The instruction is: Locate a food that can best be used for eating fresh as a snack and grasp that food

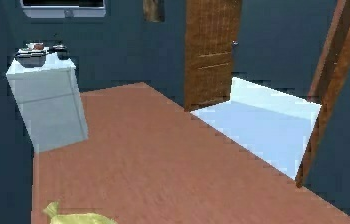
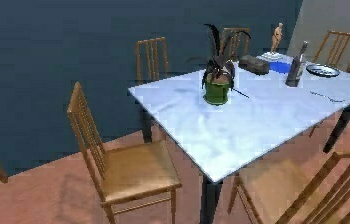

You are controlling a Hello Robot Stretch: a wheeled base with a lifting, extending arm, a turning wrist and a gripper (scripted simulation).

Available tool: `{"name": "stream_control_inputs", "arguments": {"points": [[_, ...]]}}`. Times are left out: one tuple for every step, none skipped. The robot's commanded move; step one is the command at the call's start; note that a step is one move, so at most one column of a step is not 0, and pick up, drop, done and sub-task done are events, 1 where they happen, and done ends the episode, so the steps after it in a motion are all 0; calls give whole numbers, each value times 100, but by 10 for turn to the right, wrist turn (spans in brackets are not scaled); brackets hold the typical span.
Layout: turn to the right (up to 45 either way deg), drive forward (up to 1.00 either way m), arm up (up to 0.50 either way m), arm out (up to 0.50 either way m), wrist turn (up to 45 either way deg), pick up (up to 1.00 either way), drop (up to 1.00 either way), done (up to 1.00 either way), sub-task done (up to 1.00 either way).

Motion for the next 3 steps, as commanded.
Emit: {"name": "stream_control_inputs", "arguments": {"points": [[120,0,0,0,0,0,0,0,0],[0,60,0,0,0,0,0,0,0],[-390,0,0,0,0,0,0,0,0]]}}
